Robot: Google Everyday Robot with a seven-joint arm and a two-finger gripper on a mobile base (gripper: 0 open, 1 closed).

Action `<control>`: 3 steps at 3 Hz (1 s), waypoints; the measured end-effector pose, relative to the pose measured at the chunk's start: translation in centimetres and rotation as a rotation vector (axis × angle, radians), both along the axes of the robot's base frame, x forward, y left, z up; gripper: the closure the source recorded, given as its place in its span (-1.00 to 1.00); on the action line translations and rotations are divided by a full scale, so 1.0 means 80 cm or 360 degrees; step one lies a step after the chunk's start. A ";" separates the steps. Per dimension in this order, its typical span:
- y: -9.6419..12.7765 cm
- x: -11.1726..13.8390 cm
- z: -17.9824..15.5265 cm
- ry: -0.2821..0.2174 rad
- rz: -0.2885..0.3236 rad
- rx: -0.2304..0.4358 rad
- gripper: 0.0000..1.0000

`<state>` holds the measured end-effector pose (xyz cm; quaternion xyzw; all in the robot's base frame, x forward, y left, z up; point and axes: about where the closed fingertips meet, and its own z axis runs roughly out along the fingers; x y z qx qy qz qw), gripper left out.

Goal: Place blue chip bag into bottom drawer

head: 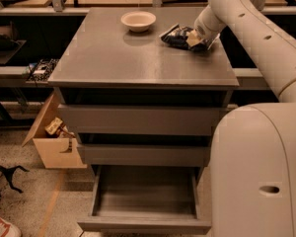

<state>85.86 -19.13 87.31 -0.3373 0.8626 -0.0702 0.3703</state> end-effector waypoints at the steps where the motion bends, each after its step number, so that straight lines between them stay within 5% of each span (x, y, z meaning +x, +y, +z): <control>1: 0.001 -0.006 0.002 -0.0002 -0.0003 0.0045 0.76; 2: 0.001 -0.030 0.024 -0.0044 0.0002 0.0075 1.00; 3: -0.012 -0.079 0.074 -0.0127 -0.0066 0.0048 1.00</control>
Offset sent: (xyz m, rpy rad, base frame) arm -0.0685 0.0053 0.0454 0.0665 -0.0656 0.0085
